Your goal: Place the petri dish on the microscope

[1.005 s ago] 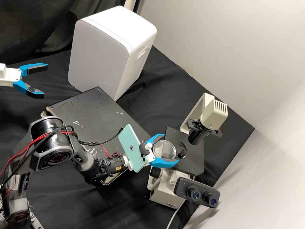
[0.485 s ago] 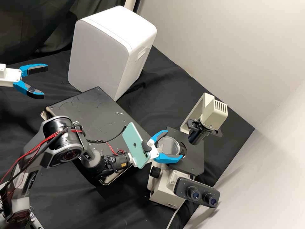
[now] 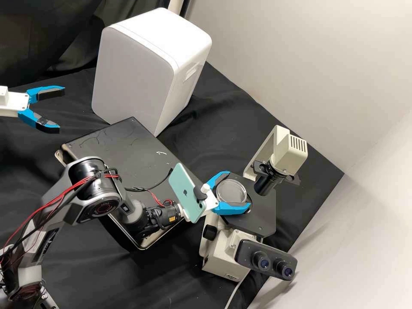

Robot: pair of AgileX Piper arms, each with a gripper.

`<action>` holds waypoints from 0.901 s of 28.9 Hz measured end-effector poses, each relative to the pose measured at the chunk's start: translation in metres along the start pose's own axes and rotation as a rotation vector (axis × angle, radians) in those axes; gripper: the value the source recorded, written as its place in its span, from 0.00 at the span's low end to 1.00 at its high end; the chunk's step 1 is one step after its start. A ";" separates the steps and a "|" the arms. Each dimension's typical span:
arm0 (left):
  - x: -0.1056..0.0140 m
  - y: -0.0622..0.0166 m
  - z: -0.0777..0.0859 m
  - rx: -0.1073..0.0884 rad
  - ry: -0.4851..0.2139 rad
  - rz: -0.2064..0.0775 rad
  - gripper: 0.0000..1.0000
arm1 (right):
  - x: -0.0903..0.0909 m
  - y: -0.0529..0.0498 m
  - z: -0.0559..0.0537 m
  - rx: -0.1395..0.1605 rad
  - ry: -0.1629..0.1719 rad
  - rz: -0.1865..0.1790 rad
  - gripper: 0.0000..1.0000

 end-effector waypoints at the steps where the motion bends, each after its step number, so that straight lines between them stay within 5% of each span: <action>1: 0.000 0.0000 0.000 -0.002 0.000 0.000 1.00 | 0.000 0.000 0.000 0.000 0.000 0.000 0.00; 26: 0.000 0.0000 0.000 -0.006 0.000 0.000 1.00 | 0.009 0.000 0.014 -0.026 0.010 0.055 0.00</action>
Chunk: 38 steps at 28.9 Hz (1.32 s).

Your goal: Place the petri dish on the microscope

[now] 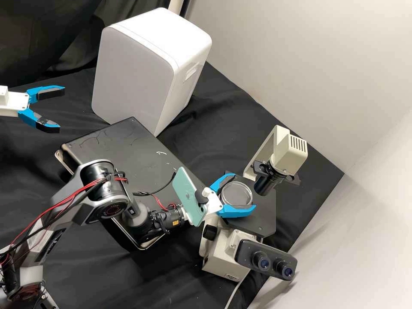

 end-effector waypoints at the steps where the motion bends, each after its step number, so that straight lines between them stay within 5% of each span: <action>1: 0.000 0.0000 0.000 0.000 0.000 0.000 1.00 | 0.000 0.000 0.000 -0.002 0.000 0.000 0.00; 6: 0.000 -0.0001 0.000 0.000 -0.002 0.000 1.00 | 0.000 -0.002 0.002 -0.017 0.006 0.007 0.00; 7: 0.000 -0.0002 0.001 0.000 -0.004 -0.001 1.00 | 0.000 -0.002 0.002 -0.017 0.007 0.009 1.00; 14: 0.000 -0.0004 0.001 0.000 -0.009 -0.002 1.00 | 0.000 -0.003 0.003 -0.040 -0.001 0.011 1.00; 38: 0.000 -0.0004 0.001 0.000 -0.009 -0.002 1.00 | -0.005 0.003 0.003 -0.032 -0.028 -0.010 1.00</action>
